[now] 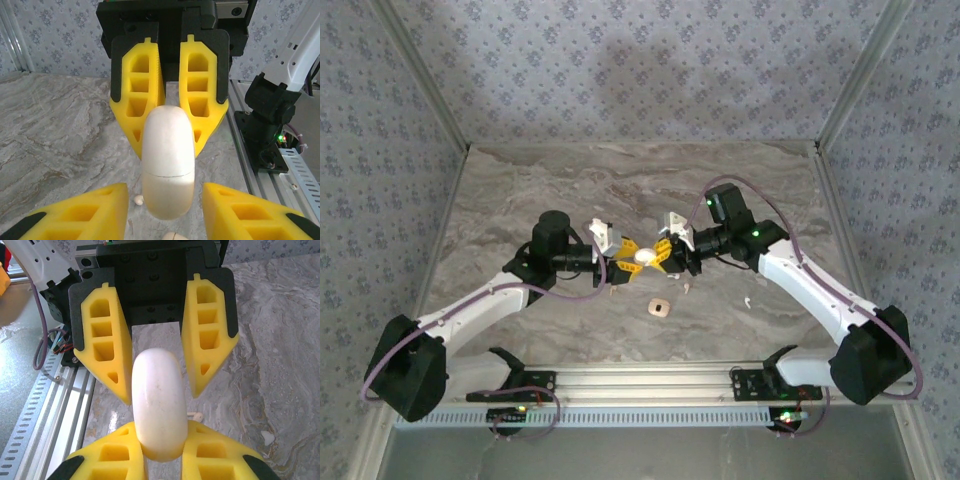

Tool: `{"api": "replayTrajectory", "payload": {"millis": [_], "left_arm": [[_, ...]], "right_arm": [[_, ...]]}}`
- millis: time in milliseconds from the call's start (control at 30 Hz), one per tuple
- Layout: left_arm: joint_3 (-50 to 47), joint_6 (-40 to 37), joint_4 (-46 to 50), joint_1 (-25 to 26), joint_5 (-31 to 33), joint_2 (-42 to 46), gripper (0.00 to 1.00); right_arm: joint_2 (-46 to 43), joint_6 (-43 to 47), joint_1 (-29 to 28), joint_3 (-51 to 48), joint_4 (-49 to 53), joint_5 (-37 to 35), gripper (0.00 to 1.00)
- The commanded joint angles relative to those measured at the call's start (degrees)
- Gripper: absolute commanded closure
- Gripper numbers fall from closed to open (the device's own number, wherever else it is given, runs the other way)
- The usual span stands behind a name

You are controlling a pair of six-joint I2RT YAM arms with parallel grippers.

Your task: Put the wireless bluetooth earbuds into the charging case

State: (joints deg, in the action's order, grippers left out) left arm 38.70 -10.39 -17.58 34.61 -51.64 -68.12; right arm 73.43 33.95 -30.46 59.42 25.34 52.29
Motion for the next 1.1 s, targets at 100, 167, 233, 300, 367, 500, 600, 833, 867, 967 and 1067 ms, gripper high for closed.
{"api": "replayTrajectory", "payload": {"millis": [100,167,233,300,367,500,600,833,867,967,1067], "left_arm": [[2.0,0.2,-0.2,0.3,-0.7,0.7,0.64],[2.1,0.3,-0.2,0.3,-0.8,0.7,0.66],[2.1,0.4,-0.4,0.4,-0.7,0.8,0.66],[2.2,0.5,-0.5,0.4,-0.7,0.7,0.65],[2.2,0.5,-0.5,0.3,-0.7,0.7,0.64],[2.3,0.6,-0.6,0.4,-0.6,0.7,0.6],[2.3,0.7,-0.6,0.4,-0.6,0.6,0.59],[2.3,1.1,-0.6,0.4,-0.5,0.7,0.63],[2.3,1.1,-0.7,0.4,-0.5,0.7,0.63],[2.3,1.4,-0.9,0.4,-0.4,0.8,0.61],[2.2,1.4,-0.9,0.4,-0.3,1.0,0.63]], "right_arm": [[-0.1,-0.1,-0.3,2.2,0.0,1.2,0.87],[0.1,0.0,-0.3,2.3,-0.1,1.3,0.87],[0.2,0.0,-0.4,2.3,0.0,1.3,0.87],[0.2,-0.1,-0.5,2.4,0.0,1.3,0.87],[0.2,-0.1,-0.6,2.4,-0.2,1.3,0.87],[0.4,-0.2,-0.8,2.4,-0.3,1.2,0.86],[0.6,-0.2,-0.9,2.6,-0.3,1.1,0.86],[1.3,-0.2,-1.1,3.1,-0.3,1.1,0.86],[1.3,-0.2,-1.3,3.1,-0.3,1.0,0.86],[1.5,-0.2,-1.4,3.1,-0.1,0.8,0.86],[1.5,-0.2,-1.5,3.1,0.1,0.6,0.86]]}}
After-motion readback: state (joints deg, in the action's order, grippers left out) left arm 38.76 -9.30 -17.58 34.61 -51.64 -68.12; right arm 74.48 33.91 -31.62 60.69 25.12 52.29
